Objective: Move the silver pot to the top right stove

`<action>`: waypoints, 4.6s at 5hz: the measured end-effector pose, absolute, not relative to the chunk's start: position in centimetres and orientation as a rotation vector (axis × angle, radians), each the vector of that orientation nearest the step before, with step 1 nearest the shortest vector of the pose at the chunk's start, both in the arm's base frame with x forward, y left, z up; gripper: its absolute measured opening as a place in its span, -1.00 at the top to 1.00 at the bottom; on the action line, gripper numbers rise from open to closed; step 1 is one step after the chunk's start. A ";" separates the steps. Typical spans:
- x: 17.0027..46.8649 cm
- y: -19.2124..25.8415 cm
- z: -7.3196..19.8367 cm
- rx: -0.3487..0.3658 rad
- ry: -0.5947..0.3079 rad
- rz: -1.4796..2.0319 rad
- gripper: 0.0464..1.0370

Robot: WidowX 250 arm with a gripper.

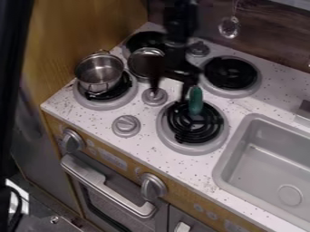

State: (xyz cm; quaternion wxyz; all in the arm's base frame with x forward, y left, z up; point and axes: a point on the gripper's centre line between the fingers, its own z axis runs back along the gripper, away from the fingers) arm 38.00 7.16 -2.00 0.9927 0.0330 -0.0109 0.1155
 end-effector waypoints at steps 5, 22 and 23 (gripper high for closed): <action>37.6 17.3 -1.4 0.096 -0.107 0.439 -0.92; 47.5 -1.8 -2.3 0.300 -0.324 -0.415 0.98; 49.1 -3.6 -3.2 0.282 -0.334 -0.471 0.98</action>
